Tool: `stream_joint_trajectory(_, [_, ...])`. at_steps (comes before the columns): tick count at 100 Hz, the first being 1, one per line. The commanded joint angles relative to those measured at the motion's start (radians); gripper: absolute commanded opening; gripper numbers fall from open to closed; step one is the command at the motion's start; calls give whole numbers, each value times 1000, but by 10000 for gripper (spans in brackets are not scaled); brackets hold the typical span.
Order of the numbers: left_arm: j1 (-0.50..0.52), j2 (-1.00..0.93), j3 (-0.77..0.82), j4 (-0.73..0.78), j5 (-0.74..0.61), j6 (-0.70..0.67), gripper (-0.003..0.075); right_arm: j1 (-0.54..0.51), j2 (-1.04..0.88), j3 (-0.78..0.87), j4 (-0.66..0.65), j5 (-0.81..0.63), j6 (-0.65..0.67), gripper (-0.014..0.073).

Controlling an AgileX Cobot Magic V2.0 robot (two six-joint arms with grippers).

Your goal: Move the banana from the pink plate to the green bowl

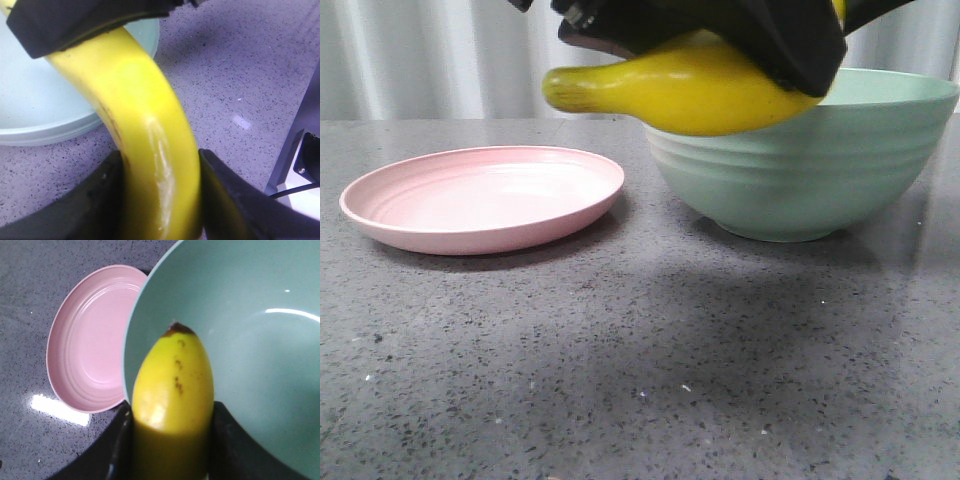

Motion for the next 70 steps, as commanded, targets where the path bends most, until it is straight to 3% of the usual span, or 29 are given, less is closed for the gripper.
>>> stream_joint_trajectory(1, [-6,-30,-37,-7,-90,3,284,0,-18,-35,1,-48,-14,3])
stream_joint_trajectory(23, [-6,-30,-37,0,-93,3,448,0,-18,-35,1,-48,-14,3])
stream_joint_trajectory(70, [-6,-178,-40,53,-115,3,449,0,-22,-112,-51,-77,-14,3])
